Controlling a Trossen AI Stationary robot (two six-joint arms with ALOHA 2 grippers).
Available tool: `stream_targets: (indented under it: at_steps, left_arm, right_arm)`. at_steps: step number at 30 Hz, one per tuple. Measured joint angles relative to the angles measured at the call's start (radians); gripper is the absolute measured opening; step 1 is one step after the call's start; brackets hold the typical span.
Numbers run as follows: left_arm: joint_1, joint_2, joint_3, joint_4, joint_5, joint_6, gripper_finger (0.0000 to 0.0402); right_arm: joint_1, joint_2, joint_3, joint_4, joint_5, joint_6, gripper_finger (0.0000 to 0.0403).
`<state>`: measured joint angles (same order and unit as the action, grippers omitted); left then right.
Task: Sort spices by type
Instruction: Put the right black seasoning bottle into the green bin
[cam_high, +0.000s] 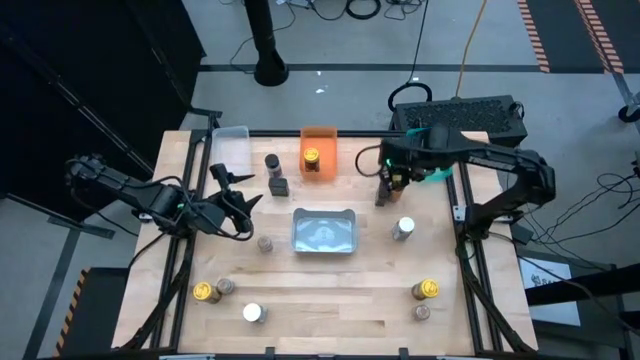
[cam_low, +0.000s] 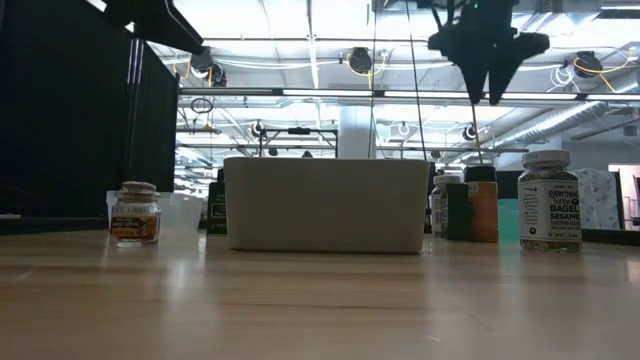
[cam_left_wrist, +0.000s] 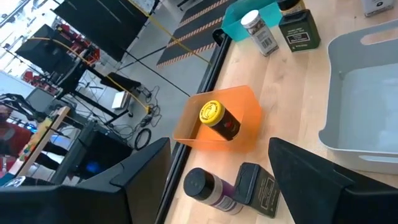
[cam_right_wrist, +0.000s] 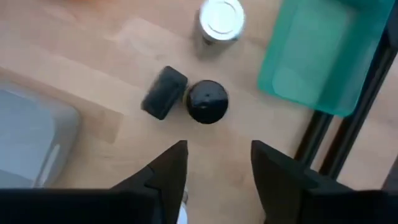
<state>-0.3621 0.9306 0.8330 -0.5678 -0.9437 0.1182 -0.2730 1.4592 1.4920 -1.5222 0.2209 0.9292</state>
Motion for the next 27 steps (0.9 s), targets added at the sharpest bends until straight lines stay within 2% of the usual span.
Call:
stream_targets:
  at_steps: [4,10,18,27]
  left_arm:
    - [0.003,0.000,0.000,-0.002,0.032,-0.004,0.0279]
    - [0.003,0.000,0.000,-0.011,0.037,-0.007,0.0279]
    - [0.003,0.000,-0.017,-0.018,0.038,-0.008,0.0279]
    - [0.003,0.000,-0.019,-0.016,0.039,-0.026,0.0279]
  right_arm:
    - [-0.098,-0.003,-0.018,0.043,-0.082,-0.056,0.0211]
    - [-0.197,0.001,-0.062,0.111,-0.137,-0.100,0.0253]
    - [-0.240,0.002,-0.182,0.215,-0.242,-0.119,0.0261]
    - [-0.246,0.002,-0.281,0.291,-0.245,-0.089,0.0261]
